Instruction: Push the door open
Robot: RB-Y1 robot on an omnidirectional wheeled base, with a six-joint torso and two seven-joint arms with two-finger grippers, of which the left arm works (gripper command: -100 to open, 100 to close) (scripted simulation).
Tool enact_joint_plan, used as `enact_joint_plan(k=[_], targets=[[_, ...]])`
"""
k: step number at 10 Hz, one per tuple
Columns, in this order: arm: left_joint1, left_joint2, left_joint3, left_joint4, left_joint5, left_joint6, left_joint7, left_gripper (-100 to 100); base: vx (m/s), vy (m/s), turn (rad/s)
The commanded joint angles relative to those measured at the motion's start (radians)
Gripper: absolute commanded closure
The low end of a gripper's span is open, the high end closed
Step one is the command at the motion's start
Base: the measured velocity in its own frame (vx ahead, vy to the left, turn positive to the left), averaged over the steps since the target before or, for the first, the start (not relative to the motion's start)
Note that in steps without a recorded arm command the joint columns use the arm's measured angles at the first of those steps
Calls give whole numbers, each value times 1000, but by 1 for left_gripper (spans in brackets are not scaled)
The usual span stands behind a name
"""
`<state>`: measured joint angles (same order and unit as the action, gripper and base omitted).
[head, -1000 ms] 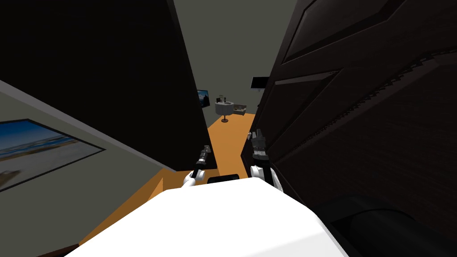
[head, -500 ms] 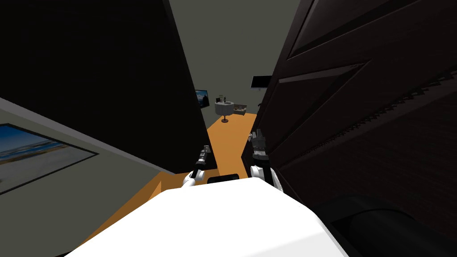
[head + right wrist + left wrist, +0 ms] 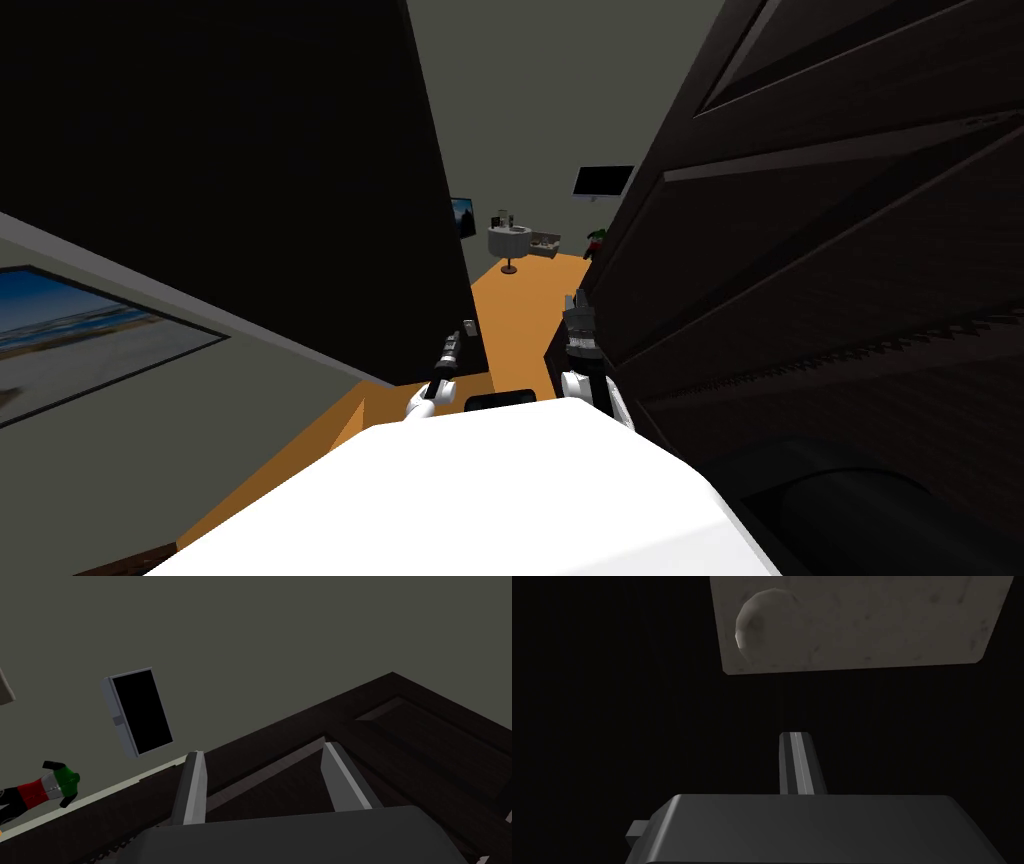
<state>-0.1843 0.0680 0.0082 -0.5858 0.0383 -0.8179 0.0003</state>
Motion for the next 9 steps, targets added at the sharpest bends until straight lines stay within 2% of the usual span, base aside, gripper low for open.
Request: enact_joint_plan(k=[1,3,6,7,8,9], targets=[[-2,-6,0,2,1,1,-3,-100,-156,-66,28],[-3,-17,0,0,2,6,-7,-100,-191,-36,35],[-5,-58,0,-5,5,16,-18,-100,-247,-58,67],[-10,-48,0,12,5,3,-14,-100,-101,-33,10],[-10,-36,3,15,6,-1,-18,-100,121,-18,-29],[-10,-32,4,16,7,-3,-19,-100,182,-1,-17]])
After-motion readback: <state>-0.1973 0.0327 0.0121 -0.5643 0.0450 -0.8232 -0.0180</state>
